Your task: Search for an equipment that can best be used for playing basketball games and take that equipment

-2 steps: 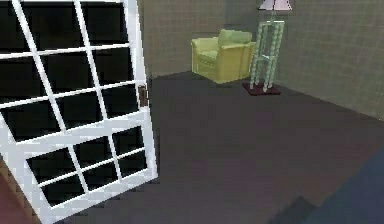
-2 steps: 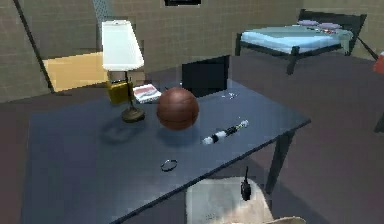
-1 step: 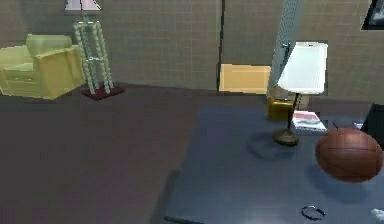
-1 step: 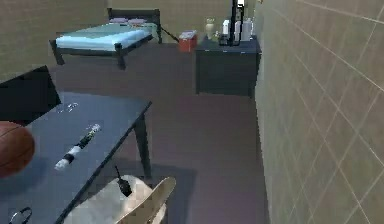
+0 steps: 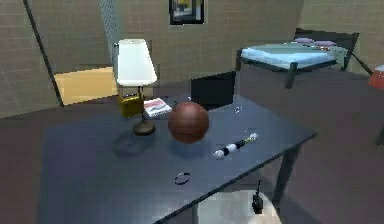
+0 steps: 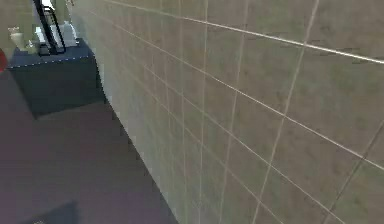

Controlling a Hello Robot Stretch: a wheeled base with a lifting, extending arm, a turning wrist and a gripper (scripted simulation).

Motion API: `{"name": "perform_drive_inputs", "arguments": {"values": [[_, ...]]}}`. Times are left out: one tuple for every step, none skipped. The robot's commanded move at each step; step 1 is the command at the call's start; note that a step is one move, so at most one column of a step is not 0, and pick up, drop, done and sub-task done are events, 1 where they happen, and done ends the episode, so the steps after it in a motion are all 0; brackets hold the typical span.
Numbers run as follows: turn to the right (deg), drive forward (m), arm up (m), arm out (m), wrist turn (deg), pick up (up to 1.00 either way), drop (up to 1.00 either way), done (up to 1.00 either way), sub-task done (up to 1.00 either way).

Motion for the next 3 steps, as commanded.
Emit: {"name": "perform_drive_inputs", "arguments": {"values": [[45.0, 0.00, 0.00, 0.00, 0.0, 0.00, 0.00, 0.00, 0.00], [24.0, 0.00, 0.00, 0.00, 0.0, 0.00, 0.00, 0.00, 0.00], [0.0, 0.35, 0.00, 0.00, 0.0, 0.00, 0.00, 0.00, 0.00]]}}
